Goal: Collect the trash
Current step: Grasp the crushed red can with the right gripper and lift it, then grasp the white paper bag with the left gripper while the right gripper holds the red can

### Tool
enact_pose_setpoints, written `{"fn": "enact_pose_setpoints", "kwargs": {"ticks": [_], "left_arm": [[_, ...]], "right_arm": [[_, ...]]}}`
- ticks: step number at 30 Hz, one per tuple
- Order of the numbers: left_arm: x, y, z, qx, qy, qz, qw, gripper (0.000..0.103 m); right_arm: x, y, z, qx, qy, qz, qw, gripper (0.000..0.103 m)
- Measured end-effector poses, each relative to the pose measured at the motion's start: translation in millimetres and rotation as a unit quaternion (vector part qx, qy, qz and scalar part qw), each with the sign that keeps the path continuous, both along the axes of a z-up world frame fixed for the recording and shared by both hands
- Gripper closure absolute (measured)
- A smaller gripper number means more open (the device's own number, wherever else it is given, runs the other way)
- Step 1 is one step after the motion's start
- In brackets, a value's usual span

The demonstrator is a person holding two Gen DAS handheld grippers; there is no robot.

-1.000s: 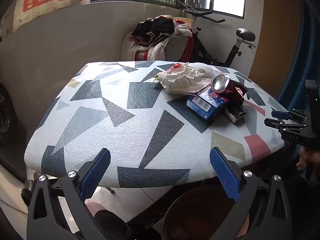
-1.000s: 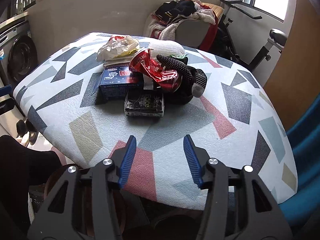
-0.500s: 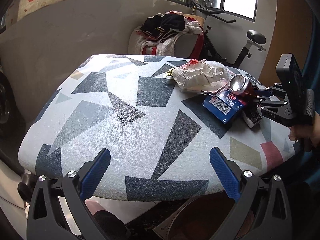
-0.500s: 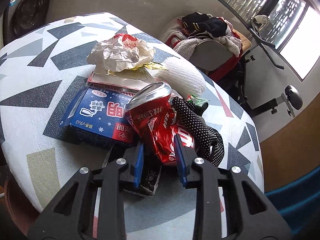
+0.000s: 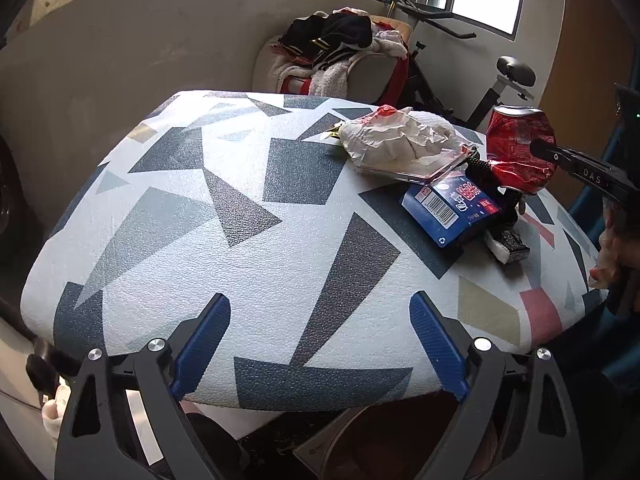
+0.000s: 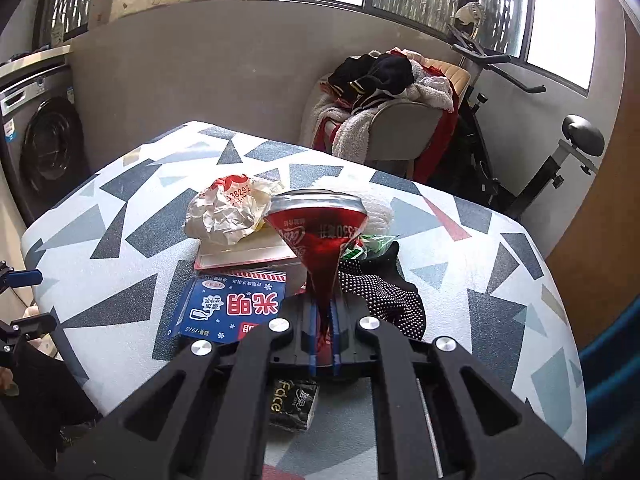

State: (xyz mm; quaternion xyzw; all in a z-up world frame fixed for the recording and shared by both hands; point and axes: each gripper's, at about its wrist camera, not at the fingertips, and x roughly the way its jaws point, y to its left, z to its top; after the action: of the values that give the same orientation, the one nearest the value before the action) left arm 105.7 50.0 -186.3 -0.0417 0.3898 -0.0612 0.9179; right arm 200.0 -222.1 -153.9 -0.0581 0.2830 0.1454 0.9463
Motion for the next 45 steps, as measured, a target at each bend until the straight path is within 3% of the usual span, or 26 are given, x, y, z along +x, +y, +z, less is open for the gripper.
{"fn": "enact_pose_setpoints", "kwargs": {"ticks": [6,10,11,14,18,21,23,24,25,27,31,35,40,45], "left_arm": [[42.7,-22.6,15.9,-0.021,0.014,-0.05,0.9984,0.019],[109.5,-35.8,41.2,-0.083,0.003,-0.052,0.9952,0.019],[127.1,-39.9,47.0,-0.084,-0.002,-0.05,0.9952,0.019],[182.9,-58.4,57.3,-0.039,0.003,-0.03,0.9988,0.019],[238.9,-58.0,44.8,-0.049,0.06,0.012,0.9969,0.019],[255.3,-42.6,22.7,-0.104,0.109,0.042,0.9877,0.019],[256.5,-37.6,11.2,-0.138,0.128,0.046,0.9811,0.021],[255.1,-37.3,7.4,-0.15,0.133,0.04,0.9788,0.039],[252.8,-38.9,5.7,-0.151,0.137,0.03,0.9786,0.046],[242.8,-45.8,12.3,-0.117,0.124,0.013,0.9853,0.049],[217.9,-60.4,38.4,-0.046,0.095,-0.03,0.994,0.051],[182.9,-68.3,69.9,-0.001,0.045,-0.081,0.9957,0.051],[135.3,-68.8,93.9,0.02,0.011,-0.117,0.9929,0.051],[74.2,-71.3,91.3,0.042,-0.01,-0.147,0.9882,0.051]], "right_arm": [[-25.6,-32.9,8.5,0.08,-0.011,-0.047,0.996,0.094],[-35.9,-47.9,0.5,0.091,-0.006,-0.07,0.993,0.094],[-37.9,-51.0,-1.4,0.092,-0.004,-0.074,0.993,0.094],[-43.8,-58.1,-4.0,0.096,-0.001,-0.084,0.992,0.094],[-51.6,-61.5,-6.9,0.091,-0.003,-0.087,0.992,0.094],[-54.5,-66.3,-11.2,0.097,0.0,-0.087,0.992,0.094],[-55.3,-68.9,-14.4,0.099,0.005,-0.09,0.991,0.094],[-55.4,-70.6,-14.8,0.102,0.007,-0.091,0.991,0.094],[-56.4,-71.8,-14.8,0.105,0.008,-0.091,0.99,0.094],[-60.0,-73.6,-11.8,0.113,0.005,-0.088,0.99,0.094],[-67.2,-72.4,-5.9,0.123,0.002,-0.085,0.989,0.094],[-75.4,-63.4,-2.0,0.124,0.004,-0.079,0.989,0.094],[-92.2,-49.6,5.0,0.115,0.0,-0.063,0.991,0.094],[-108.1,-41.6,7.2,0.11,0.005,-0.051,0.993,0.094]]}}
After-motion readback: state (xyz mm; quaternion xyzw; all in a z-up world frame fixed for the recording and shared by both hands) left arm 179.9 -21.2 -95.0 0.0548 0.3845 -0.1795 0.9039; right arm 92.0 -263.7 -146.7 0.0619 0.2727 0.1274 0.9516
